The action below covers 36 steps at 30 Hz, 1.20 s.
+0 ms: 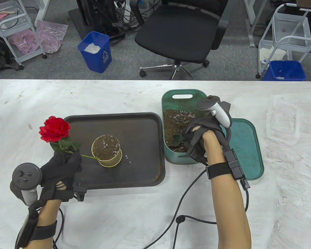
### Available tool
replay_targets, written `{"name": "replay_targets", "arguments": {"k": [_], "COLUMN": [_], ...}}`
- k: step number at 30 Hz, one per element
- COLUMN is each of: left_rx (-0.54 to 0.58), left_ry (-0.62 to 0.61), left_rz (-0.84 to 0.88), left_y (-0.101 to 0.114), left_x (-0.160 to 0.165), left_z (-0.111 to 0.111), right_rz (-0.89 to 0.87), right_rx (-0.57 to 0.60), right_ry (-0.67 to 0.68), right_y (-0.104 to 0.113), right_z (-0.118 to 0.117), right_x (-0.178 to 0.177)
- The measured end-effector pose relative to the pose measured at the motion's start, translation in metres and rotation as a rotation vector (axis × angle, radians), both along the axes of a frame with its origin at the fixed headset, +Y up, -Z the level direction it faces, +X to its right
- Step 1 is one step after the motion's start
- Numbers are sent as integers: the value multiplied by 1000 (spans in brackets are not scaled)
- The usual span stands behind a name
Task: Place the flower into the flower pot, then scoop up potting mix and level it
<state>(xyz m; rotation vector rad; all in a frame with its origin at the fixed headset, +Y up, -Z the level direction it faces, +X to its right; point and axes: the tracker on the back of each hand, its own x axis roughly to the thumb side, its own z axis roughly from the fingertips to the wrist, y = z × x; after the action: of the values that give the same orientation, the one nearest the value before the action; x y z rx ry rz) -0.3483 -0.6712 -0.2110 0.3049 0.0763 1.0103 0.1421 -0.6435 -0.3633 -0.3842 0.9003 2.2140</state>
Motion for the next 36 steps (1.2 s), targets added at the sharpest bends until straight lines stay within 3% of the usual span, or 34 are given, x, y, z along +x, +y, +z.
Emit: {"name": "replay_targets", "arguments": {"k": [11,15,21,29,36], "left_rx": [-4,-2,-1,-5,-5], "left_ry": [6,0,-7,-1,0], "left_rz": [4,8,11,13,13], "left_y": [0,0,0,0,0], "left_x": [0,1,1,-1,-1], "left_z": [0,0,0,0,0], "right_rz": [-251,-342,-417,-486,-551], "right_rx": [113,193,297,338,292], "right_ry": [-273,-383,-442,-324,-129], "right_y": [6,17,36,49,37], "right_z": [27,46,66,85,94], "right_x": [24,34,44,20,-40]}}
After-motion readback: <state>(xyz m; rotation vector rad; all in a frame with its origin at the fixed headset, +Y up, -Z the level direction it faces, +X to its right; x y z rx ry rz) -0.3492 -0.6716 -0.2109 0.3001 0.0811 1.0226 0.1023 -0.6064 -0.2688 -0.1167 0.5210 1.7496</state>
